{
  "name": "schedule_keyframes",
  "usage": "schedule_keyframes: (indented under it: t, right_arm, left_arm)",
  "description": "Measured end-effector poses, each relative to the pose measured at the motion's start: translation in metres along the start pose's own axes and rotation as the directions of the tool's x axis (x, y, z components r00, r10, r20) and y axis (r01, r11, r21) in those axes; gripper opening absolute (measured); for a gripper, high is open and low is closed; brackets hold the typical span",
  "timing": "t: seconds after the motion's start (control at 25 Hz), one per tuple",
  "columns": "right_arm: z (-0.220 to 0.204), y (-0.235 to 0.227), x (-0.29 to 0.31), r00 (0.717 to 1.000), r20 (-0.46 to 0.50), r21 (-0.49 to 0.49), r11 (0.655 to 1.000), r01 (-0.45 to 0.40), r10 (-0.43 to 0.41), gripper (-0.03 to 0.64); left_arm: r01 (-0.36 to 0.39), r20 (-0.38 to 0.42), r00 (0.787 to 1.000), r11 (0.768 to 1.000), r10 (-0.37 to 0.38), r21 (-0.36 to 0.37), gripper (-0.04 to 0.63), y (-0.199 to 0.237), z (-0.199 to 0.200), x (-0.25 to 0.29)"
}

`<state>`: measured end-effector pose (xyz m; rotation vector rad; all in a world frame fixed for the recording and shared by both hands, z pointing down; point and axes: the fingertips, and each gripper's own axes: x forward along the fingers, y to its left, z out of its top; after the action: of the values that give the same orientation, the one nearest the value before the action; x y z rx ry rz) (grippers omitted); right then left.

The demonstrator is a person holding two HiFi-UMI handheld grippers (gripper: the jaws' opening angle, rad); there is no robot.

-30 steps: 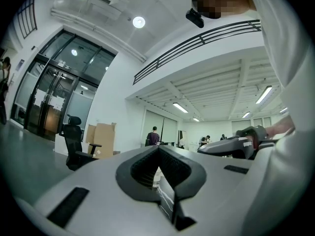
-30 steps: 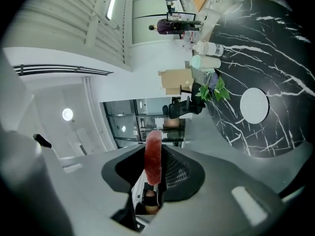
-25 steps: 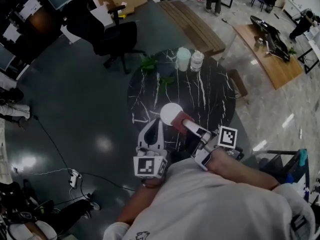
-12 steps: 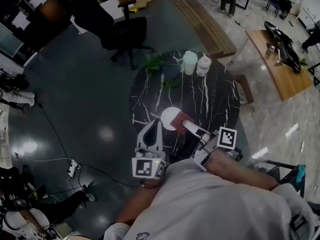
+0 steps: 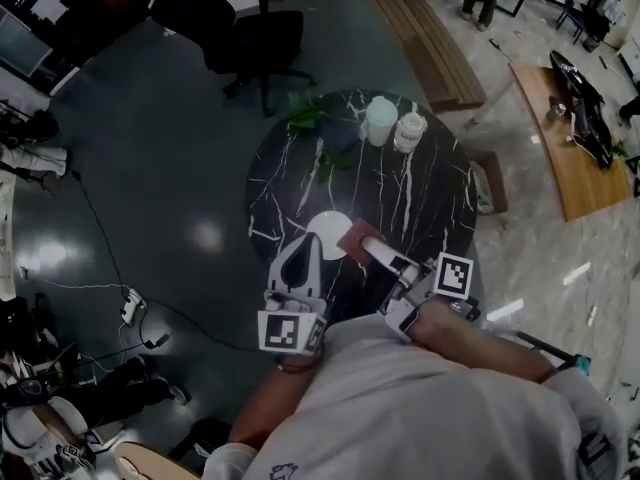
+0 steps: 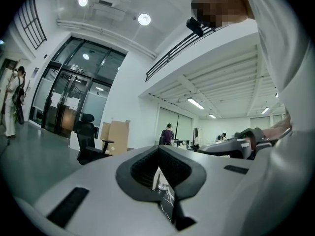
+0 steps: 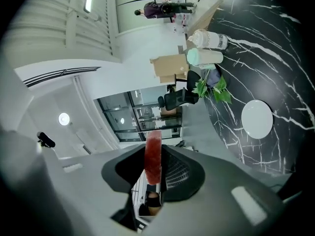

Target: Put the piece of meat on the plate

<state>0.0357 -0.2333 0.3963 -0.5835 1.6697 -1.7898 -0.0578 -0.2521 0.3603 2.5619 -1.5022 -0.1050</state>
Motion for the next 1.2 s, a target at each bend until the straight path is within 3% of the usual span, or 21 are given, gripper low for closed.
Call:
schedule_keyframes:
  t: [0.36,0.6,0.8,1.2]
  right_arm:
    - [0.023,-0.036,-0.013,0.989,-0.13,0.035,0.996,0.078,-0.073,0.092]
    - [0.02,-0.077,0.001,0.966,-0.225,-0.006,0.991,0.131,-0.129,0.092]
    - [0.012,-0.112,0.012,0.952,-0.251,-0.009,0.984,0.178,-0.175,0.092]
    - [0.017,-0.174,0.027,0.929,-0.27,-0.048,0.968,0.248,-0.252,0.092]
  left_arm:
    - [-0.081,-0.021,0.996,0.996,0.081,0.032,0.006,-0.003,-0.039,0.015]
    - [-0.147,-0.027,0.989,0.989,0.148,0.035,0.006,0.029,-0.065,0.015]
    - [-0.112,-0.073,0.991,0.992,0.116,0.058,0.007,0.043,-0.1,0.015]
    - [-0.111,-0.109,0.988,0.994,0.112,0.014,0.008,0.076,-0.15,0.02]
